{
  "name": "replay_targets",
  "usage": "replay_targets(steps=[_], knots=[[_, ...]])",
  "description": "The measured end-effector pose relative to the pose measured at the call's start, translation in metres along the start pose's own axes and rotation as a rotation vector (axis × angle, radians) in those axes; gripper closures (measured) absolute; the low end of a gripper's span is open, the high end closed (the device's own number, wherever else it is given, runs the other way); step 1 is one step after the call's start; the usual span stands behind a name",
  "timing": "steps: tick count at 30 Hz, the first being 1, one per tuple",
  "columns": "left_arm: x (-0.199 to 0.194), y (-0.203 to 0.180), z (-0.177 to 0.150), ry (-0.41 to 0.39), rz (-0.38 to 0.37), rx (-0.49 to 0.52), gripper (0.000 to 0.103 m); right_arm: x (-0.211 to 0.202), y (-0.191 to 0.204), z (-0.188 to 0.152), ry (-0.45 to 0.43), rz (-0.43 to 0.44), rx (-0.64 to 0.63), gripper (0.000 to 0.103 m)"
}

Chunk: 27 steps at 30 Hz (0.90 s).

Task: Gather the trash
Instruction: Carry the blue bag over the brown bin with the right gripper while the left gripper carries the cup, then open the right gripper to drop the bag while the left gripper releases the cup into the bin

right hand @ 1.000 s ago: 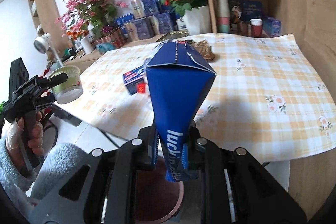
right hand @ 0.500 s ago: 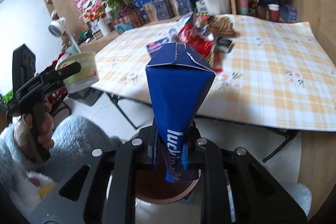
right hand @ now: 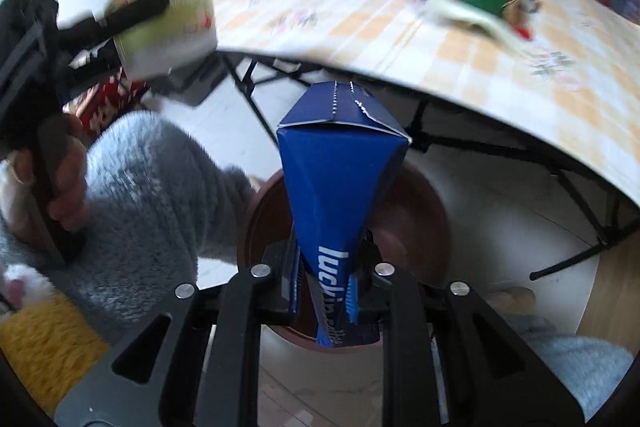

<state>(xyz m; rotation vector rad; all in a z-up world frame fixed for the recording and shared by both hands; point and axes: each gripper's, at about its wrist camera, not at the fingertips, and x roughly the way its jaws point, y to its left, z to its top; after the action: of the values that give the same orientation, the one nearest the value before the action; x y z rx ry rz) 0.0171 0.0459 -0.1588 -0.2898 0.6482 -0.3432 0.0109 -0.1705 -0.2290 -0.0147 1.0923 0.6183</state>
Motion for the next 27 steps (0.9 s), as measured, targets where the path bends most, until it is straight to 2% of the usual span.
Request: replay_targets(steps=[5,11,14,19,23,25,26,27], knots=[[0.01,0.007,-0.003,0.034,0.001,-0.03,0.028,0.054,-0.012,-0.001,0.102,0.049,0.097,0.083],[0.016,0.005,-0.005,0.052,-0.001,-0.02,0.027,0.1,-0.05,-0.028,0.242,0.011,0.309,0.083],[0.019,0.002,-0.006,0.058,-0.004,-0.009,0.027,0.102,-0.065,-0.038,0.23,0.002,0.395,0.083],[0.026,-0.002,-0.007,0.075,-0.001,0.003,0.027,0.098,-0.074,-0.04,0.221,-0.04,0.433,0.081],[0.028,-0.003,-0.008,0.084,0.005,0.005,0.027,0.096,-0.082,-0.039,0.218,-0.081,0.454,0.07],[0.028,-0.003,-0.008,0.086,0.008,0.006,0.027,0.094,-0.087,-0.04,0.21,-0.082,0.471,0.059],[0.028,-0.003,-0.008,0.087,0.008,0.006,0.027,0.092,-0.088,-0.039,0.203,-0.09,0.473,0.05],[0.028,-0.003,-0.008,0.087,0.009,0.006,0.027,0.09,-0.088,-0.039,0.192,-0.101,0.471,0.046]])
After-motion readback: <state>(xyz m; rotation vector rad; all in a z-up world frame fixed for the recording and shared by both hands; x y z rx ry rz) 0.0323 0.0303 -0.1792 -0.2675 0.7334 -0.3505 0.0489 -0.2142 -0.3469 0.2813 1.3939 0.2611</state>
